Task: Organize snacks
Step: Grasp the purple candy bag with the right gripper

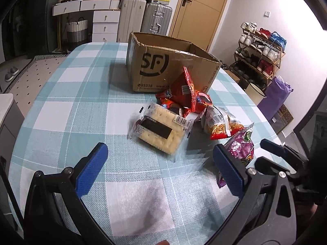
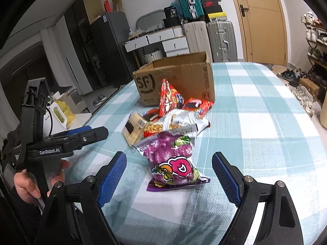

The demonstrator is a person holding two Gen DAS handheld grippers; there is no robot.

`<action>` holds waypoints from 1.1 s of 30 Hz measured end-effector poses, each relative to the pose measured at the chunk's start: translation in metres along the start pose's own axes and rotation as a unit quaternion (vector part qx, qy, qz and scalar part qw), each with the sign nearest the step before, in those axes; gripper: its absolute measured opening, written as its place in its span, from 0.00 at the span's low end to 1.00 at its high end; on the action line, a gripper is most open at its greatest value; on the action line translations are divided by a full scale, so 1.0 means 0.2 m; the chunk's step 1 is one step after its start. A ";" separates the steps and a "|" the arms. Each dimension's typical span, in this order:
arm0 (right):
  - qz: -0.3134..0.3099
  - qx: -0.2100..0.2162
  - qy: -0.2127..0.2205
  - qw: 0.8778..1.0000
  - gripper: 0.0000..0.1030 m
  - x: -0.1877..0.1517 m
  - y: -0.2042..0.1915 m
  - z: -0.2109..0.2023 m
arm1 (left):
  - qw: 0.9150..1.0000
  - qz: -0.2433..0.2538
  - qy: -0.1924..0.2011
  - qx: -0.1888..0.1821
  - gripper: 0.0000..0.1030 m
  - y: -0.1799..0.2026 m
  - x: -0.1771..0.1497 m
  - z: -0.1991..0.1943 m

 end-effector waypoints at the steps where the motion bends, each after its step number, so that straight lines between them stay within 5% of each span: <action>1: 0.001 0.001 -0.004 1.000 0.85 -0.01 0.00 0.02 | 1.000 -0.001 0.000 0.000 0.99 -0.01 0.00 0.01; 24: 0.006 0.009 -0.056 0.998 0.79 -0.04 0.04 0.30 | 0.999 -0.025 -0.030 -0.010 0.99 -0.13 -0.02 0.19; 28: 0.011 0.013 -0.061 0.998 0.60 -0.05 0.05 0.32 | 0.999 -0.028 -0.032 -0.011 0.99 -0.14 -0.02 0.20; 33: 0.005 0.025 -0.056 0.998 0.48 -0.05 0.03 0.30 | 0.999 -0.029 -0.036 -0.010 0.99 -0.15 -0.03 0.22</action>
Point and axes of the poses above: each gripper's, at about its wrist camera, not at the fingertips, and z roughly the way its jaws point, y to its right, x to its top, the point moved 6 cm from there along z, roughly the way its jaws point, and after that the axes turned 3 degrees about -z, right-handed, at the moved point
